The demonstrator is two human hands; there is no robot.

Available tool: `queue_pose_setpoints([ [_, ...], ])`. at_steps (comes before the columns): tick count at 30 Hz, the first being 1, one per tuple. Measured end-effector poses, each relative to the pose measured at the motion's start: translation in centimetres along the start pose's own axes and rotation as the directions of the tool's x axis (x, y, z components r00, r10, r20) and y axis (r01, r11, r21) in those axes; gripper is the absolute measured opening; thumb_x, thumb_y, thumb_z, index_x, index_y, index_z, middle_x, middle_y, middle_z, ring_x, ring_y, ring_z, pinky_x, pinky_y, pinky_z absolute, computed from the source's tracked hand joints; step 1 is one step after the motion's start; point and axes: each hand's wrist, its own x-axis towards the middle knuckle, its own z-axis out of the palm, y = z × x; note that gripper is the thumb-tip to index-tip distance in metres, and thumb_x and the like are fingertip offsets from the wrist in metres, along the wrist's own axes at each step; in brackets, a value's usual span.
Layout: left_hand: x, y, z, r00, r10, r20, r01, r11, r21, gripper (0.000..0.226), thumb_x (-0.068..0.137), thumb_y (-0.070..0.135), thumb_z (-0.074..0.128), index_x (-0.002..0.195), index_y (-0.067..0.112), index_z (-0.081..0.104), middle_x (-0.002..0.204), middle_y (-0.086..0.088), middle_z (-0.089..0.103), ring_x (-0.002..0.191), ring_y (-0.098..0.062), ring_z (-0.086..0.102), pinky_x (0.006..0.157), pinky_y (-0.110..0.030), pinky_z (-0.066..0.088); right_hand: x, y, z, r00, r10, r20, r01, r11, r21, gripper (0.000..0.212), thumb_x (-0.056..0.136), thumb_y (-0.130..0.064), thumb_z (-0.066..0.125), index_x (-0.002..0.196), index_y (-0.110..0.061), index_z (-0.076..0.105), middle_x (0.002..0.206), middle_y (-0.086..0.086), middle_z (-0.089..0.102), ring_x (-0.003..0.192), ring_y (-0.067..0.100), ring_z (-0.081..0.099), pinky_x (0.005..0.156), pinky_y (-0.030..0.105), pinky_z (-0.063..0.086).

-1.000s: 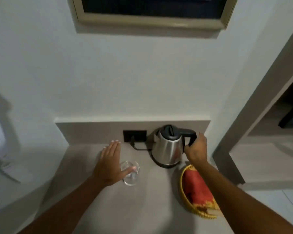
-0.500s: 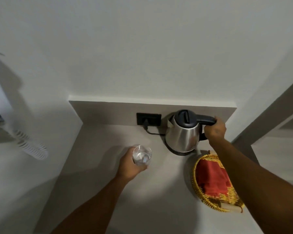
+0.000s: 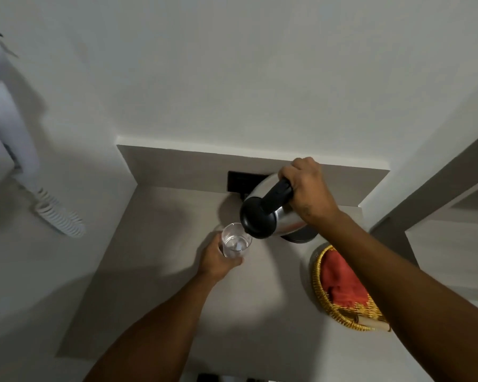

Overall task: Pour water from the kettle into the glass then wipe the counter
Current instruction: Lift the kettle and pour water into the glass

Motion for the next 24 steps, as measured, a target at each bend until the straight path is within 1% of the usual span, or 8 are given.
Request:
queue_pose_setpoints([
  [1, 0.0, -0.2, -0.1, 1.000, 0.010, 0.000, -0.010, 1.000, 0.011, 0.069, 0.058, 0.003, 0.092, 0.120, 0.012, 0.062, 0.103, -0.001, 0.069, 0.087, -0.014, 0.063, 0.063, 0.002, 0.044, 0.1, -0.6, 0.1, 0.999, -0.037, 0.015, 0.037, 0.999, -0.036, 0.019, 0.072, -0.005, 0.073, 0.082, -0.013, 0.060, 0.082, 0.001, 0.050, 0.084, 0.020, 0.037, 0.077, 0.036, 0.030],
  [3, 0.0, -0.5, -0.2, 1.000, 0.018, -0.007, -0.018, 0.999, 0.041, 0.063, 0.059, 0.005, 0.092, 0.115, 0.011, 0.064, 0.104, -0.007, 0.069, 0.087, -0.016, 0.060, 0.061, 0.002, 0.041, 0.1, -1.3, 0.3, 0.996, -0.080, 0.036, 0.083, 0.991, -0.105, 0.017, 0.076, -0.009, 0.074, 0.085, -0.014, 0.060, 0.085, 0.006, 0.055, 0.086, 0.023, 0.041, 0.080, 0.035, 0.026],
  [5, 0.1, -0.7, -0.3, 1.000, 0.017, -0.006, -0.017, 0.998, 0.053, 0.058, 0.059, 0.006, 0.092, 0.110, 0.011, 0.064, 0.104, -0.013, 0.070, 0.086, -0.018, 0.059, 0.062, 0.000, 0.041, 0.2, -1.6, 0.3, 0.995, -0.094, 0.042, 0.099, 0.985, -0.140, 0.015, 0.078, -0.010, 0.073, 0.086, -0.012, 0.061, 0.087, 0.009, 0.057, 0.089, 0.029, 0.045, 0.081, 0.037, 0.029],
  [6, 0.1, -0.8, -0.4, 1.000, 0.019, 0.000, -0.019, 0.998, 0.053, 0.058, 0.059, 0.006, 0.092, 0.110, 0.011, 0.065, 0.104, -0.013, 0.070, 0.086, -0.017, 0.059, 0.062, 0.000, 0.042, 0.1, -1.7, 0.3, 0.994, -0.094, 0.048, 0.100, 0.984, -0.148, 0.014, 0.079, -0.009, 0.073, 0.087, -0.011, 0.062, 0.088, 0.010, 0.057, 0.090, 0.030, 0.046, 0.082, 0.040, 0.031],
  [10, 0.2, -1.0, -0.6, 0.999, 0.034, 0.013, -0.035, 0.998, 0.053, 0.058, 0.058, 0.010, 0.093, 0.109, 0.015, 0.065, 0.098, -0.002, 0.068, 0.083, -0.014, 0.060, 0.062, 0.001, 0.042, 0.2, -1.9, 0.2, 0.994, -0.075, 0.079, 0.089, 0.979, -0.186, 0.017, 0.078, -0.011, 0.075, 0.090, -0.012, 0.063, 0.091, 0.011, 0.059, 0.094, 0.031, 0.047, 0.085, 0.044, 0.035],
  [15, 0.3, -1.2, -0.5, 0.998, 0.052, 0.018, -0.053, 0.997, 0.057, 0.060, 0.058, 0.011, 0.094, 0.112, 0.014, 0.066, 0.100, -0.001, 0.066, 0.086, -0.015, 0.059, 0.064, 0.001, 0.042, 0.4, -1.6, 0.0, 0.996, -0.072, 0.056, 0.082, 0.976, -0.203, 0.015, 0.079, -0.008, 0.073, 0.090, -0.009, 0.063, 0.089, 0.013, 0.059, 0.092, 0.033, 0.048, 0.084, 0.046, 0.035],
  [19, 0.4, -1.3, -0.6, 0.998, 0.064, 0.013, -0.064, 0.996, 0.058, 0.060, 0.059, 0.010, 0.093, 0.112, 0.011, 0.066, 0.100, -0.005, 0.066, 0.086, -0.016, 0.058, 0.063, 0.002, 0.040, 0.0, -1.0, 0.2, 0.997, -0.052, 0.051, 0.061, 0.978, -0.200, 0.016, 0.078, -0.007, 0.074, 0.090, -0.010, 0.063, 0.089, 0.013, 0.058, 0.092, 0.034, 0.048, 0.083, 0.047, 0.036],
  [24, 0.4, -1.3, -0.6, 0.998, 0.067, 0.019, -0.068, 0.997, 0.049, 0.062, 0.059, 0.010, 0.093, 0.115, 0.009, 0.066, 0.099, -0.003, 0.064, 0.087, -0.015, 0.056, 0.065, 0.002, 0.040, -0.5, -0.3, 0.6, 1.000, -0.008, 0.017, 0.011, 0.986, -0.167, 0.016, 0.079, -0.008, 0.074, 0.090, -0.012, 0.062, 0.091, 0.012, 0.058, 0.093, 0.033, 0.047, 0.082, 0.043, 0.034],
])
